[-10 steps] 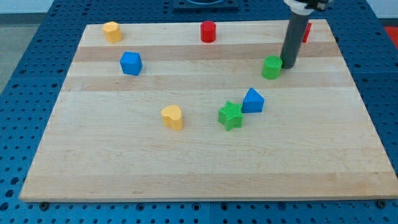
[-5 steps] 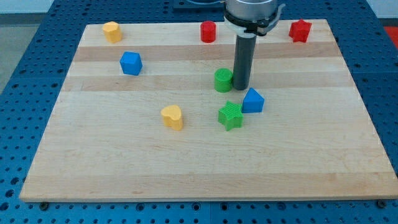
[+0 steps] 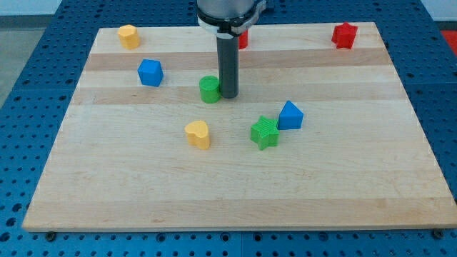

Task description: Slide the green circle to the center left

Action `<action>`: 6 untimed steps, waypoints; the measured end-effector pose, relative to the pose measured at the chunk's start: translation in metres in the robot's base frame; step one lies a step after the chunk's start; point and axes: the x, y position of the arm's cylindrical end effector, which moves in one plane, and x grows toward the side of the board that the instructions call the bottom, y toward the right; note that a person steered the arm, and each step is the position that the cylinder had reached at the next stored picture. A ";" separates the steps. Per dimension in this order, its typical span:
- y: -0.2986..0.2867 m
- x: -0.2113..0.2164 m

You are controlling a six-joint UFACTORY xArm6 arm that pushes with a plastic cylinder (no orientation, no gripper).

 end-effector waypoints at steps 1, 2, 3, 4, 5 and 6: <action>-0.011 -0.009; -0.026 -0.010; -0.048 -0.010; -0.077 -0.010; -0.103 -0.010; -0.124 -0.006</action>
